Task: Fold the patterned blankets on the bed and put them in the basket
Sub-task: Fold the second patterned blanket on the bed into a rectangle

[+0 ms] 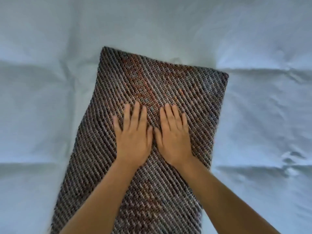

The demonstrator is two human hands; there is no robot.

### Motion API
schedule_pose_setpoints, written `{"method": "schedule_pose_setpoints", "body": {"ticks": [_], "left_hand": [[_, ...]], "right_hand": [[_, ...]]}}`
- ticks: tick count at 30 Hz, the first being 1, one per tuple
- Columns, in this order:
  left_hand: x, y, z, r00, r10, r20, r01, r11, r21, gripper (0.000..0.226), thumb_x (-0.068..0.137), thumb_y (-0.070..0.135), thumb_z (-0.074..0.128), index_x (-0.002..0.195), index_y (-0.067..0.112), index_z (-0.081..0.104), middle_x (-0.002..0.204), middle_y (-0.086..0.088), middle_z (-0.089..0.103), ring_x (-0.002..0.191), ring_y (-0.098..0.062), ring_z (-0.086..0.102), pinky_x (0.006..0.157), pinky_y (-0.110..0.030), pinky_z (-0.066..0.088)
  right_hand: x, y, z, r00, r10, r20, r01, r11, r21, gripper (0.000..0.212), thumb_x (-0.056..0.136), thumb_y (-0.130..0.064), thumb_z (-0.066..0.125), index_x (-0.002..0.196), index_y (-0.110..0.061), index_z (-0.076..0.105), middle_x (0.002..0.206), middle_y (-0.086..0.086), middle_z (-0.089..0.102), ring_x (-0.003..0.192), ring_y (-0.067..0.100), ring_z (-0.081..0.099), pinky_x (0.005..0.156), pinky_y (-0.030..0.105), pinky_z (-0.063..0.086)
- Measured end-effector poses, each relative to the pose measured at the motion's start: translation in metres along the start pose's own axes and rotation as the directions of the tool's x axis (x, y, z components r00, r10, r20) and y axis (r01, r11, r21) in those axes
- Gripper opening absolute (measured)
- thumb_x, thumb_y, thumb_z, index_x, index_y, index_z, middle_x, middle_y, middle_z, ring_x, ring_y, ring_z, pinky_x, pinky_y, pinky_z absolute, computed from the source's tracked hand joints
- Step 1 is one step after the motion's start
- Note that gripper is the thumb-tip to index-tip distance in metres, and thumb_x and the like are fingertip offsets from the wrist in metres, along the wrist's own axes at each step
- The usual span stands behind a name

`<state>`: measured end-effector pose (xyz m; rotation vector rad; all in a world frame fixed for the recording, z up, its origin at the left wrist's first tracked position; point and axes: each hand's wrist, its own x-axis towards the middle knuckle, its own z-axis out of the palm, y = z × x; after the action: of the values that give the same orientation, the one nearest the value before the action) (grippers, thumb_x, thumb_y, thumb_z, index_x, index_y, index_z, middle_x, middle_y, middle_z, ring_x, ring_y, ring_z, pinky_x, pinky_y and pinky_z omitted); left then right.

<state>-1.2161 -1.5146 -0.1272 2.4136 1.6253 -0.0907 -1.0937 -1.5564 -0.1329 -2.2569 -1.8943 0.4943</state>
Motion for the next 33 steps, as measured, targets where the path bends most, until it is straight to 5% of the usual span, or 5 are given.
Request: {"method": "schedule_pose_setpoints", "body": {"ticks": [9,13,18,26,33], "left_hand": [[-0.068,-0.055,0.011,0.922,-0.369,0.120,0.370,0.929,0.016,0.075,0.086,0.060,0.007,0.146,0.019,-0.009,0.156,-0.009,-0.009,0.143,-0.024,-0.013,0.111,-0.050,-0.010],[-0.098,-0.010,0.016,0.990,-0.083,0.114,0.083,0.997,0.008,0.063,0.090,0.055,-0.006,0.137,0.023,-0.033,0.145,0.000,-0.040,0.133,-0.016,-0.037,0.103,-0.044,-0.031],[-0.150,-0.026,0.029,0.970,-0.091,0.226,0.100,0.995,-0.030,0.063,0.090,0.052,0.004,0.142,0.020,-0.010,0.151,0.000,-0.012,0.138,-0.018,-0.019,0.111,-0.041,-0.012],[-0.184,-0.040,0.021,0.955,0.206,0.215,-0.208,0.978,-0.015,0.077,0.086,0.061,0.023,0.144,0.010,0.022,0.151,-0.007,0.017,0.140,-0.026,0.017,0.110,-0.056,0.010],[-0.223,-0.064,0.020,0.808,0.369,0.459,-0.426,0.904,0.023,0.068,0.085,0.055,0.030,0.136,0.013,0.044,0.142,-0.008,0.045,0.130,-0.025,0.042,0.102,-0.055,0.031]], "right_hand": [[-0.042,0.055,-0.001,0.967,0.243,0.077,-0.227,0.958,-0.178,0.069,0.095,-0.051,0.015,0.147,-0.010,-0.003,0.157,0.011,-0.002,0.145,0.026,-0.005,0.111,0.037,-0.015],[-0.084,-0.008,0.009,0.985,0.143,0.100,-0.135,0.988,-0.081,0.065,0.095,-0.050,0.007,0.143,-0.010,-0.012,0.152,0.010,-0.012,0.140,0.027,-0.014,0.111,0.043,-0.012],[-0.145,-0.006,0.031,0.957,0.141,0.253,-0.115,0.987,-0.114,0.060,0.096,-0.049,0.015,0.141,-0.021,-0.014,0.150,0.000,-0.017,0.135,0.017,-0.029,0.109,0.035,-0.020],[-0.169,-0.037,0.029,0.949,0.308,0.066,-0.302,0.949,-0.088,0.066,0.091,-0.050,0.027,0.146,-0.015,0.020,0.152,0.021,0.022,0.140,0.039,0.015,0.112,0.051,0.002],[-0.236,-0.061,0.041,0.902,0.343,0.263,-0.308,0.937,-0.166,0.065,0.096,-0.049,0.011,0.134,-0.010,0.046,0.139,0.022,0.046,0.125,0.042,0.046,0.099,0.058,0.036]]}}
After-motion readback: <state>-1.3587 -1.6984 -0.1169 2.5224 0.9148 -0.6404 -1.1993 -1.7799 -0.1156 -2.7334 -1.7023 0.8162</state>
